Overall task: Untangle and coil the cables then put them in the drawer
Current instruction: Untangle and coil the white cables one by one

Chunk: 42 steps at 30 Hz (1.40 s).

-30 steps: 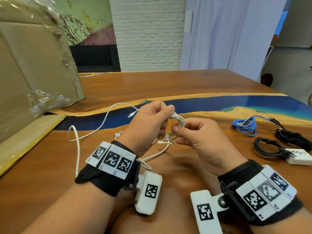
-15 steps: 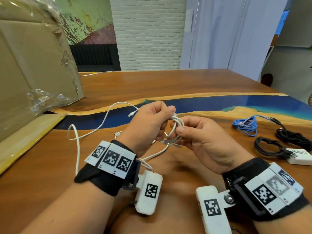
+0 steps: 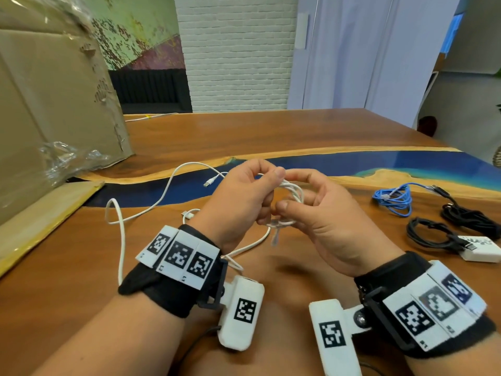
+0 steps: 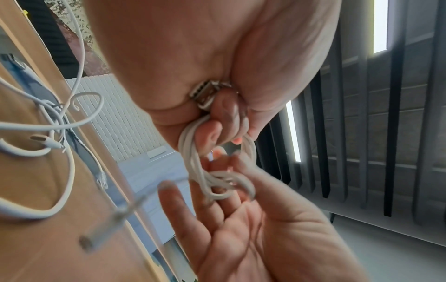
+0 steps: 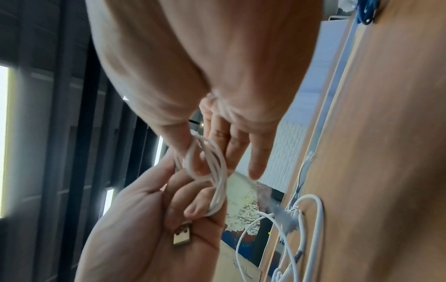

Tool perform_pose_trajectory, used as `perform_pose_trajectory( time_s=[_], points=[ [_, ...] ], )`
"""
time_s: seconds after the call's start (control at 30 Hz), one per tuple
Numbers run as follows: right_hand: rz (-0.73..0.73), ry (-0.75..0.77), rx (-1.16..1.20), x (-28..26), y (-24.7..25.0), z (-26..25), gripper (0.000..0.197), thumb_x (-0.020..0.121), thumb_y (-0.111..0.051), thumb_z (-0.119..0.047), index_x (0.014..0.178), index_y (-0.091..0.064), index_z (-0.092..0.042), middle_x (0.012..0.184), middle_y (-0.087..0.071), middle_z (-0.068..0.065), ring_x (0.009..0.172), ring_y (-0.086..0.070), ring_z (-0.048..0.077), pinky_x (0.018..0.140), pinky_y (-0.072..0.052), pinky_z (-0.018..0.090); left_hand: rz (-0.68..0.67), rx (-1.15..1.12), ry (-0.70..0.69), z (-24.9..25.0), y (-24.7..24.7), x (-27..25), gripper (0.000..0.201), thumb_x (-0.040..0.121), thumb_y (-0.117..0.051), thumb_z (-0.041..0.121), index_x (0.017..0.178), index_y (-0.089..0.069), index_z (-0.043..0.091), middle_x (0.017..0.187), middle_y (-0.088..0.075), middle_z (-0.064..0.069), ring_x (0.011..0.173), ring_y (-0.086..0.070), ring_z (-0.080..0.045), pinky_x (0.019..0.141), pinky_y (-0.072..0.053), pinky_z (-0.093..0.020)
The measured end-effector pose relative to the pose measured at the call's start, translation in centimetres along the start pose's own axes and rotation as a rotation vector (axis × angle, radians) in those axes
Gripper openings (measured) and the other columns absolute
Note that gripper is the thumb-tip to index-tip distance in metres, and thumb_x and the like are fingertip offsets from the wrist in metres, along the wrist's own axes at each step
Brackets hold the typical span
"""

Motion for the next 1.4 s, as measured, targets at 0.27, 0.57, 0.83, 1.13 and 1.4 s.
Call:
perform_pose_trajectory(
  time_s=[0.27, 0.57, 0.83, 1.13, 1.4],
  points=[
    [0.15, 0.033, -0.207, 0.1, 1.5, -0.5, 0.018, 0.087, -0.077, -0.005, 0.104, -0.071, -0.008, 0.08, -0.074, 0.015, 0.068, -0.07, 0.021, 0.068, -0.062, 0.037, 0.079, 0.078, -0.052, 0.0, 0.5, 0.2, 0.02, 0.105, -0.051, 0.018, 0.095, -0.065, 0.007, 0.052, -0.032, 0.004, 0.047, -0.024, -0.012, 0.048, -0.025, -0.027],
    [0.094, -0.023, 0.198, 0.4, 2.1, -1.3, 0.014, 0.098, -0.059, -0.008, 0.106, -0.071, -0.01, 0.057, -0.041, -0.004, 0.038, -0.029, 0.007, 0.04, -0.038, 0.023, 0.083, 0.195, -0.07, 0.1, 1.2, 0.4, 0.021, 0.1, -0.06, 0.02, 0.099, -0.075, 0.006, 0.053, -0.044, 0.008, 0.049, -0.031, -0.014, 0.048, -0.031, -0.025],
    [0.072, 0.126, -0.256, 0.5, 2.4, -1.5, 0.03, 0.1, -0.06, -0.007, 0.098, -0.083, -0.026, 0.075, -0.069, -0.002, 0.074, -0.06, 0.017, 0.073, -0.055, 0.034, 0.032, -0.213, 0.041, 0.9, 0.7, -0.1, 0.031, 0.107, -0.043, 0.022, 0.097, -0.067, 0.006, 0.052, -0.023, 0.005, 0.044, -0.017, -0.009, 0.043, -0.022, -0.022],
    [0.187, 0.163, -0.282, 0.1, 1.0, -0.9, 0.019, 0.097, -0.067, -0.013, 0.1, -0.08, -0.026, 0.095, -0.08, -0.004, 0.095, -0.074, 0.013, 0.083, -0.06, 0.031, 0.018, -0.354, 0.073, 1.1, -0.1, -0.1, 0.034, 0.107, -0.043, 0.024, 0.095, -0.07, 0.008, 0.05, -0.021, 0.007, 0.04, -0.018, -0.007, 0.043, -0.025, -0.021],
    [0.108, 0.021, 0.043, -0.4, -1.0, 0.3, 0.022, 0.099, -0.057, -0.001, 0.101, -0.079, -0.002, 0.1, -0.077, 0.019, 0.095, -0.076, 0.032, 0.083, -0.063, 0.038, 0.252, 0.119, -0.12, 0.6, 0.6, 0.2, 0.034, 0.108, -0.045, 0.023, 0.091, -0.073, 0.014, 0.049, -0.046, 0.012, 0.052, -0.036, -0.009, 0.054, -0.034, -0.024]
  ],
)
Point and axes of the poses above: each hand's wrist, its own x-axis towards the middle knuckle, its own y-axis out of the back of the hand, z = x × y, the point moved 3 cm from there along x, towards the middle knuckle
